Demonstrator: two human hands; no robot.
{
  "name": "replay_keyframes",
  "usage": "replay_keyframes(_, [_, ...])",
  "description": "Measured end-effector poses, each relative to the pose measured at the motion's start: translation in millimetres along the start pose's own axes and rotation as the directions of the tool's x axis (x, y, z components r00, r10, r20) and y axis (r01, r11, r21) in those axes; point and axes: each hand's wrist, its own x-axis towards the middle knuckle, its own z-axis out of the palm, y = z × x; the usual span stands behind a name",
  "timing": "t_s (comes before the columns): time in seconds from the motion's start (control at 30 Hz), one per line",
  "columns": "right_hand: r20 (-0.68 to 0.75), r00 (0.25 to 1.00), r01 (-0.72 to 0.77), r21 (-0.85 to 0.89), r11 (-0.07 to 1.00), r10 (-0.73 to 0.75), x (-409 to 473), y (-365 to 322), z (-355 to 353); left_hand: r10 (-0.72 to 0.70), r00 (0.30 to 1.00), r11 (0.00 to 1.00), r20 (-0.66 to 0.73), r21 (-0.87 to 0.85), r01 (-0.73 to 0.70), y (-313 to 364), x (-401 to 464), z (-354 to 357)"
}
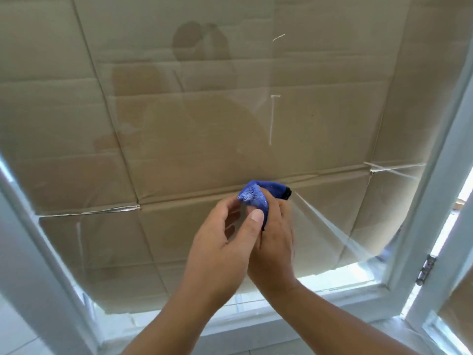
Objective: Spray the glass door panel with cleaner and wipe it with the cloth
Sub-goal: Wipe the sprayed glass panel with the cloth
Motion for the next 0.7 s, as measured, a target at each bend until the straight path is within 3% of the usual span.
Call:
replay_keyframes(0.13, [0.197, 0.980, -0.030, 0.121, 0.992, 0.006, -7, -25, -7, -0.091, 0.995, 0.995, -0.039, -0.053, 0.089, 14, 6, -2])
replay_keyframes(0.23, [0.425, 0.903, -0.057, 0.263, 0.963, -0.063, -4, -38, -26, -0.155, 0.982, 0.986, -0.109, -0.078, 0.147, 27, 15, -9])
replay_keyframes(0.3, [0.519, 0.854, -0.152, 0.325, 0.934, -0.042, 2, -46, -46, -0.239, 0.964, 0.970, -0.118, -0.079, 0.231, 44, 22, -14])
replay_keyframes(0.33, [0.500, 0.866, -0.192, 0.319, 0.928, 0.007, 6, -50, -55, -0.288, 0.952, 0.956, -0.105, -0.082, 0.281, 54, 26, -16])
replay_keyframes(0.4, [0.314, 0.937, -0.231, 0.233, 0.945, 0.152, 16, -60, -68, -0.357, 0.932, 0.933, -0.065, -0.068, 0.353, 76, 34, -17])
replay_keyframes(0.47, [0.123, 0.928, -0.368, 0.141, 0.919, 0.352, 33, -78, -85, -0.404, 0.914, 0.914, -0.026, -0.051, 0.402, 107, 42, -20])
replay_keyframes(0.5, [0.124, 0.858, -0.513, 0.161, 0.843, 0.499, 48, -93, -95, -0.430, 0.903, 0.902, -0.002, -0.055, 0.429, 124, 45, -21])
replay_keyframes(0.57, [0.346, 0.602, -0.798, 0.253, 0.547, 0.720, 73, -125, -118, -0.495, 0.867, 0.864, 0.052, -0.083, 0.498, 161, 48, -27])
replay_keyframes(0.63, [0.534, 0.434, -0.901, 0.256, 0.351, 0.726, 93, -157, -138, -0.553, 0.828, 0.820, 0.090, -0.115, 0.560, 199, 51, -35])
replay_keyframes(0.7, [0.615, 0.340, -0.940, 0.249, 0.234, 0.711, 112, -193, -155, -0.593, 0.800, 0.790, 0.093, -0.126, 0.600, 234, 54, -45])
